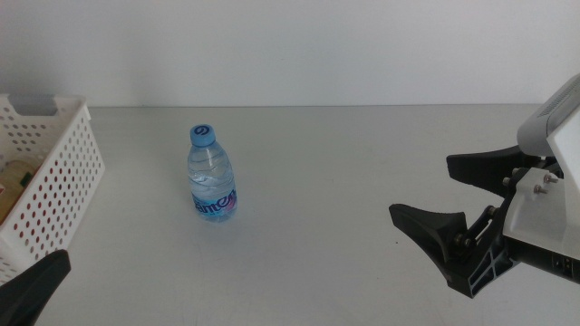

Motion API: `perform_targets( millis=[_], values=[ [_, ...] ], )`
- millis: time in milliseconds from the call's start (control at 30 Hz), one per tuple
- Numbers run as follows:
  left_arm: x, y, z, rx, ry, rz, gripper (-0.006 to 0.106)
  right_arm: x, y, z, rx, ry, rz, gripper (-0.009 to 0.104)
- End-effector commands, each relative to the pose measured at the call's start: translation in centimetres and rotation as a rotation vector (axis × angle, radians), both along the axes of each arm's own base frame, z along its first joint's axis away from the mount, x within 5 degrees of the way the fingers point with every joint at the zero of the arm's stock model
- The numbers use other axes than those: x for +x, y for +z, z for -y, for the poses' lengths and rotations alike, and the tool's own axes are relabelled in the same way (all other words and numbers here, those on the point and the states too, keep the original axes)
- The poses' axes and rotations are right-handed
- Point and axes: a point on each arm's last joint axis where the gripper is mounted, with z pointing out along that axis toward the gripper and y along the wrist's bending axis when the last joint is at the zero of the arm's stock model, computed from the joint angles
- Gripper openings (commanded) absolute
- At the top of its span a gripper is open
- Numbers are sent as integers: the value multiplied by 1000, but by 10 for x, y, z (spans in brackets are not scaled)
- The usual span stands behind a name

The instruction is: Use arms to grab the bottles and put them into the dustbin to the left of the table.

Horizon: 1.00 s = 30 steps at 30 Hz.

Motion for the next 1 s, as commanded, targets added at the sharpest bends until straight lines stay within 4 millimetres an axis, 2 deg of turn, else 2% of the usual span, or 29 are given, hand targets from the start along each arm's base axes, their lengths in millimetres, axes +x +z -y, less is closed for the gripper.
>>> perform_targets(
  millis=[0, 133, 267, 433, 533, 600, 700, 800, 967],
  values=[
    [2, 16, 0, -50, 3, 100, 94, 1, 17, -1, 54, 9, 94, 73],
    [24, 20, 9, -60, 9, 116, 94, 1, 17, -1, 54, 9, 94, 73],
    [61, 16, 23, -91, 25, 82, 94, 1, 17, -1, 54, 9, 94, 73],
    [101, -3, 38, -110, 54, -15, 94, 1, 17, -1, 54, 9, 94, 73],
    [119, -23, 43, -120, 83, -69, 94, 1, 17, -1, 54, 9, 94, 73],
    [124, -38, 47, -143, 88, -75, 94, 1, 17, -1, 54, 9, 94, 73],
    [123, -52, 51, -173, 74, 16, 94, 1, 17, -1, 54, 9, 94, 73],
    [117, -61, 50, -191, 70, 122, 94, 1, 17, -1, 54, 9, 94, 73],
    [111, -70, 47, -208, 70, 205, 94, 1, 17, -1, 54, 9, 94, 73]
  ],
)
